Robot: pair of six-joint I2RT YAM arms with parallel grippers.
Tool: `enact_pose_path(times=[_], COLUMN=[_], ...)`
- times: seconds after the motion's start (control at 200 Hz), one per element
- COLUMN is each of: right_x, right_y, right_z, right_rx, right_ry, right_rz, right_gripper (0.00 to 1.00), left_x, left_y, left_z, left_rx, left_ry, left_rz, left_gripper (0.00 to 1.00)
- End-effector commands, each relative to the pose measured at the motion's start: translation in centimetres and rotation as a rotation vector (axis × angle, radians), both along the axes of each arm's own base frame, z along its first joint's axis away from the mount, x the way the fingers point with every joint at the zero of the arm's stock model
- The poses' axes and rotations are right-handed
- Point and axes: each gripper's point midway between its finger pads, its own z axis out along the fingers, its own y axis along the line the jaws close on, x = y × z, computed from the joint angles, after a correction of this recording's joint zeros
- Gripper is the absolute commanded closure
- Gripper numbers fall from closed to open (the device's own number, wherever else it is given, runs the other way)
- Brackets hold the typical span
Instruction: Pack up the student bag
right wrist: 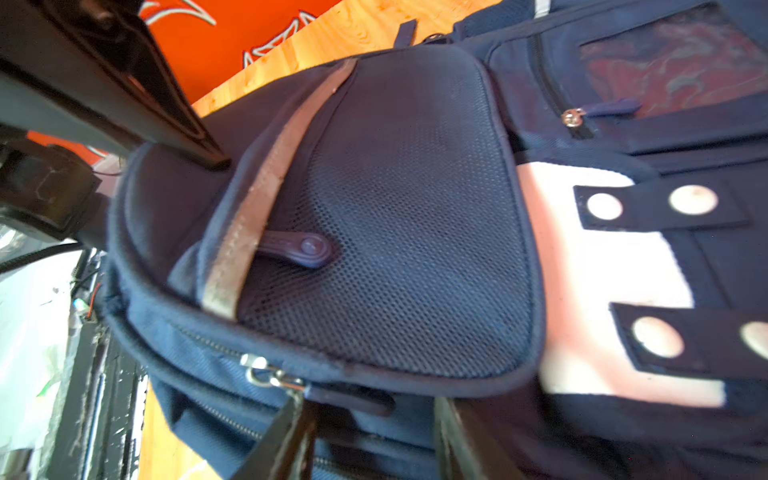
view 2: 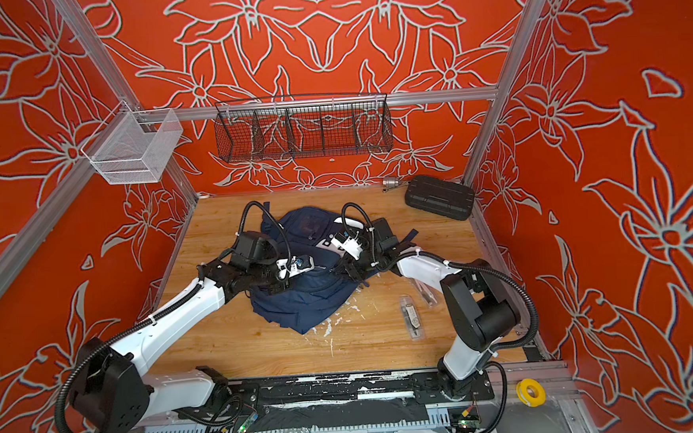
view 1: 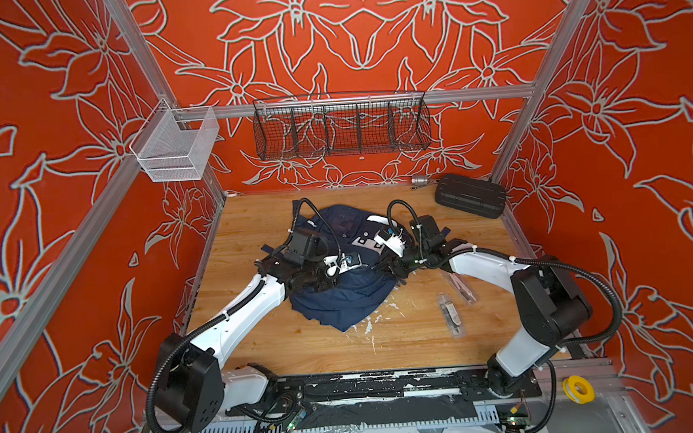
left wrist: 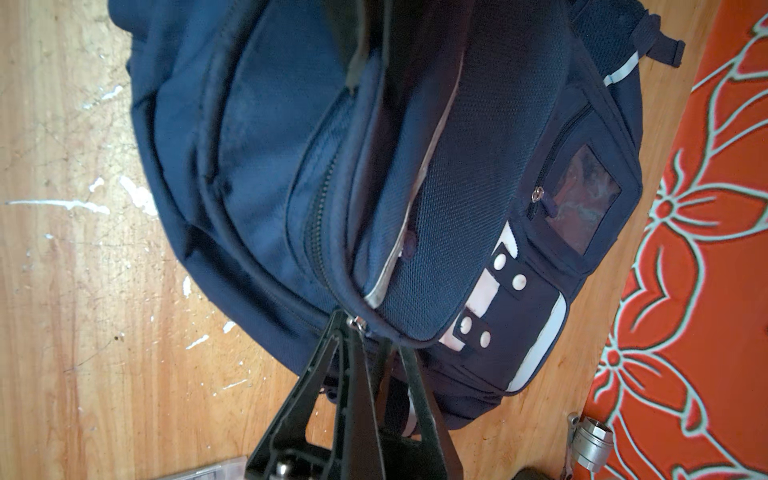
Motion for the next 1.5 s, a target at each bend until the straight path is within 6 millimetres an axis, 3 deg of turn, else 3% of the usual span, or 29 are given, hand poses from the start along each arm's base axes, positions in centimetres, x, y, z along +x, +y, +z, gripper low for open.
enact_pose_path(times=[0.0,0.215,0.52,1.016,1.496], right_x=[-1.7,-2.7,-3.6,-1.3,-0.7], right_y=[0.8,0.5,-0.2,0.1,-0.3], right_z=[0.1,1.3,1.0,1.3,2.4], right_rx=[0.025,0.053,0.02,-0.017,-0.067], right_ry=[0.007,-0.017,0.016,-0.111,-0.29], right_rz=[0.076,0.083,0.065,0.003,-0.094], right_gripper=[0.66,0.74,0.8,0.69,0.62], left_x=[1.0,1.5,1.5,1.0,0.6], left_y=[-1.5,-1.3,-1.3,-1.3,-1.6], left_z=[4.0,3.6,3.6,3.4,3.3], left_rx=[-0.103,-0.09,-0.077,-0.083,-0.103], left_ry=[-0.096,-0.083,-0.073,-0.054,-0.015], left_rz=[-0.047,-0.034,-0.043,-0.047,-0.049], left_gripper=[1.0,1.0,1.0,1.0,1.0])
